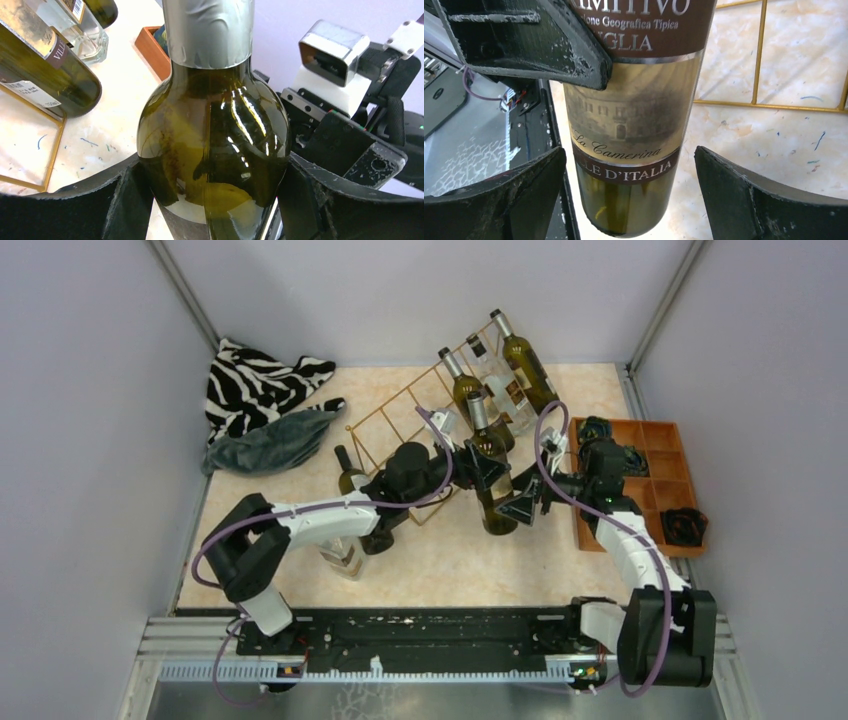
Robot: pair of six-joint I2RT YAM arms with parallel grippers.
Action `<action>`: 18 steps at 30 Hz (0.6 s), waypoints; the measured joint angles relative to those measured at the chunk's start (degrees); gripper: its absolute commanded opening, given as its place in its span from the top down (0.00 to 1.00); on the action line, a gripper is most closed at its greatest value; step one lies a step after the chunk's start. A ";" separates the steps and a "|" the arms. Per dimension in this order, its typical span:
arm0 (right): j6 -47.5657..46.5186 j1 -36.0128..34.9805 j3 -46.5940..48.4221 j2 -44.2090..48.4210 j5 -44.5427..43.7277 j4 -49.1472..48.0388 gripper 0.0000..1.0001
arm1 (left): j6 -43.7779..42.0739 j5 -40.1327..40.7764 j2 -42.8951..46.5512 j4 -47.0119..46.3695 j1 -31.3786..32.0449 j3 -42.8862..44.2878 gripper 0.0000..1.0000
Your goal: Put the wine bottle on the wine rack
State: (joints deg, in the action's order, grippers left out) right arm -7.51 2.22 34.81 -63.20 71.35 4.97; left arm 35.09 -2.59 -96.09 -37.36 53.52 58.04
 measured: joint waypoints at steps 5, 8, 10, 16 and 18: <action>5.77 -1.22 -1.20 -1.29 -0.85 -5.95 0.02 | 1.68 1.38 -2.32 -3.41 0.24 0.00 1.00; 8.85 -2.27 -1.62 -2.25 -1.88 -9.09 0.02 | 2.10 2.97 -3.41 -4.37 0.83 0.00 1.00; 10.23 -3.21 -1.90 -2.75 -2.75 -10.49 0.02 | 2.21 3.78 -3.82 -4.98 1.29 0.00 1.00; 13.46 -5.05 -2.56 -3.67 -4.42 -13.86 0.02 | 2.40 5.77 -4.79 -6.93 2.80 0.00 1.00; 14.73 -5.25 -2.58 -3.72 -4.70 -15.06 0.03 | 2.43 6.21 -5.05 -7.74 3.21 0.00 1.00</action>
State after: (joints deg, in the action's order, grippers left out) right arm 7.22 -3.03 32.23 -66.92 66.65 -10.09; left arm 37.52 3.62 -101.14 -45.10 56.73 58.04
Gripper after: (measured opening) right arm 0.981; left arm 0.823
